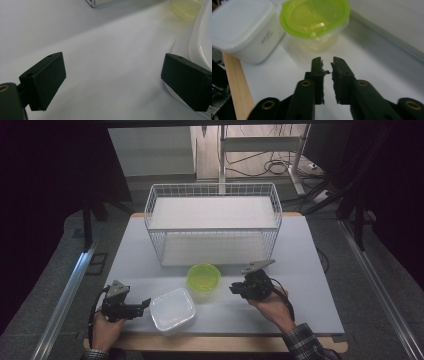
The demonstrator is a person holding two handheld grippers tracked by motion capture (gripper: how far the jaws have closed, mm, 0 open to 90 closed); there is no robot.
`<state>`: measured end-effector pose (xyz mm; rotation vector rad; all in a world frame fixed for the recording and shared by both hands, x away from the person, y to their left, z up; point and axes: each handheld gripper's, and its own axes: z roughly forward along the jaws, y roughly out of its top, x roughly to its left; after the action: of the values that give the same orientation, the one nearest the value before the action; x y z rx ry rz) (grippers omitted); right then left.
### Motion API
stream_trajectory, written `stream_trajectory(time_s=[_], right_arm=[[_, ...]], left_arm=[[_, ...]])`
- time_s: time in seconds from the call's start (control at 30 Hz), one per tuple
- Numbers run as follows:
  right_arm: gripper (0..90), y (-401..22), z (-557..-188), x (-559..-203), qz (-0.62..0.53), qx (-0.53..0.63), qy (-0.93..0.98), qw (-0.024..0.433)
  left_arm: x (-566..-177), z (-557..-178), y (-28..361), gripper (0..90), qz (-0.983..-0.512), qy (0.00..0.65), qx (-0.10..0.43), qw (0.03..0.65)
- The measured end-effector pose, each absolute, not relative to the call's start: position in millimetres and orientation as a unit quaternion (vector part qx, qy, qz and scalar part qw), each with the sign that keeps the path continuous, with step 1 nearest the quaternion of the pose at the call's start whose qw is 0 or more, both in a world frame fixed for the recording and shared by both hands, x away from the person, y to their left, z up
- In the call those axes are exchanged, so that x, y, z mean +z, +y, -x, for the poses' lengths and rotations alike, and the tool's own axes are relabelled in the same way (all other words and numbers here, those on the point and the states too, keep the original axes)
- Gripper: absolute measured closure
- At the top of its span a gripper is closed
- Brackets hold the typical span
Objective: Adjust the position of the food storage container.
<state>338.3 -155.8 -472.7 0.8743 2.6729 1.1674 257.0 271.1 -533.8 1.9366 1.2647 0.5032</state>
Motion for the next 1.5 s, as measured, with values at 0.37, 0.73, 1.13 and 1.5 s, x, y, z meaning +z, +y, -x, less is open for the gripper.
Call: stream_trajectory(time_s=[0.37,0.73,1.13,1.5], right_arm=[[89.3,-88,-365,-465,-0.251,0.409,0.877,0.034],[89.4,-26,-378,-471,-0.227,0.409,0.883,0.031],[89.4,9,-388,-487,-0.214,0.372,0.902,0.036],[89.4,-16,-384,-485,-0.214,0.354,0.909,0.052]], left_arm=[[-534,-257,270,5.1,-0.761,0.493,0.204,0.369],[-534,-258,268,5.3,-0.766,0.487,0.211,0.362],[-534,-257,269,5.4,-0.764,0.487,0.210,0.367],[-533,-257,268,5.7,-0.763,0.488,0.215,0.367]])
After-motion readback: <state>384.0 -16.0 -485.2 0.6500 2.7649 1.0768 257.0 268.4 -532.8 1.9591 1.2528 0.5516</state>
